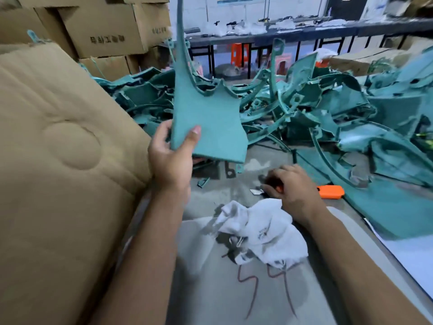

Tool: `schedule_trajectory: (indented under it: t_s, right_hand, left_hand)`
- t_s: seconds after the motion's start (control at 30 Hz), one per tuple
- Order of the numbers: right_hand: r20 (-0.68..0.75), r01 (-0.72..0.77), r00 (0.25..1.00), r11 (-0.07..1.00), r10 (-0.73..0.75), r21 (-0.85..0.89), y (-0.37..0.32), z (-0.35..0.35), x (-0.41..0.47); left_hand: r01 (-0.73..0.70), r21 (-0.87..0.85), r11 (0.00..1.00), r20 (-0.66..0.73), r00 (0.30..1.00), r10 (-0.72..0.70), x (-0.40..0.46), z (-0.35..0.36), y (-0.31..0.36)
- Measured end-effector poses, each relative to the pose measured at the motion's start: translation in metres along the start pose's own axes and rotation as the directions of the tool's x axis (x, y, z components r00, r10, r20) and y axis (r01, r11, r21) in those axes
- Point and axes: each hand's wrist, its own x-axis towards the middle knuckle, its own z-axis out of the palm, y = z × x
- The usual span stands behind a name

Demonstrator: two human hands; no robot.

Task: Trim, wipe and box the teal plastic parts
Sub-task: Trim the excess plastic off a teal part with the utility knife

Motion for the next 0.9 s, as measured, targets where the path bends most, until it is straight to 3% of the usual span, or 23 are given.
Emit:
schedule_trajectory:
  t_s: [0.2,0.33,0.4,0.53,0.6,0.67,0.77,0.9]
  right_hand:
    - [-0.063,0.036,0.998,0.993,-0.029,0.110,-0.001,0.003,0.004]
    - [-0.047,0.055,0.998,0.982,-0.047,0.181,0.000,0.001,0.002]
    - [0.001,0.051,0.999,0.990,-0.051,0.131,0.007,-0.005,-0.002]
    - [0.107,-0.026,0.993,0.991,0.041,-0.133,0.023,-0.010,-0.004]
    - [0.007,-0.069,0.998,0.995,0.069,-0.066,0.024,-0.010,-0.003]
    - [-0.191,-0.068,0.977,0.991,0.089,0.118,0.019,-0.011,-0.003]
    - [-0.465,0.100,0.884,0.949,0.054,0.300,0.004,-0.019,-0.006]
    - [-0.471,0.232,0.882,0.887,-0.018,0.400,-0.022,-0.020,-0.016]
  left_hand:
    - [0.173,-0.034,0.984,0.110,0.980,-0.168,-0.028,-0.025,-0.051]
    - [0.207,-0.025,0.978,0.126,0.971,-0.202,-0.025,-0.030,-0.060]
    - [0.235,-0.056,0.970,0.128,0.965,-0.227,-0.022,-0.033,-0.061]
    - [0.332,-0.136,0.933,0.171,0.936,-0.308,-0.022,-0.033,-0.062]
    - [0.386,-0.137,0.912,0.206,0.912,-0.355,-0.021,-0.030,-0.063]
    - [0.422,-0.163,0.892,0.207,0.898,-0.388,-0.021,-0.025,-0.063]
    - [0.452,-0.162,0.877,0.119,0.891,-0.438,-0.019,-0.020,-0.064]
    - [0.451,-0.116,0.885,0.043,0.892,-0.449,-0.014,-0.017,-0.062]
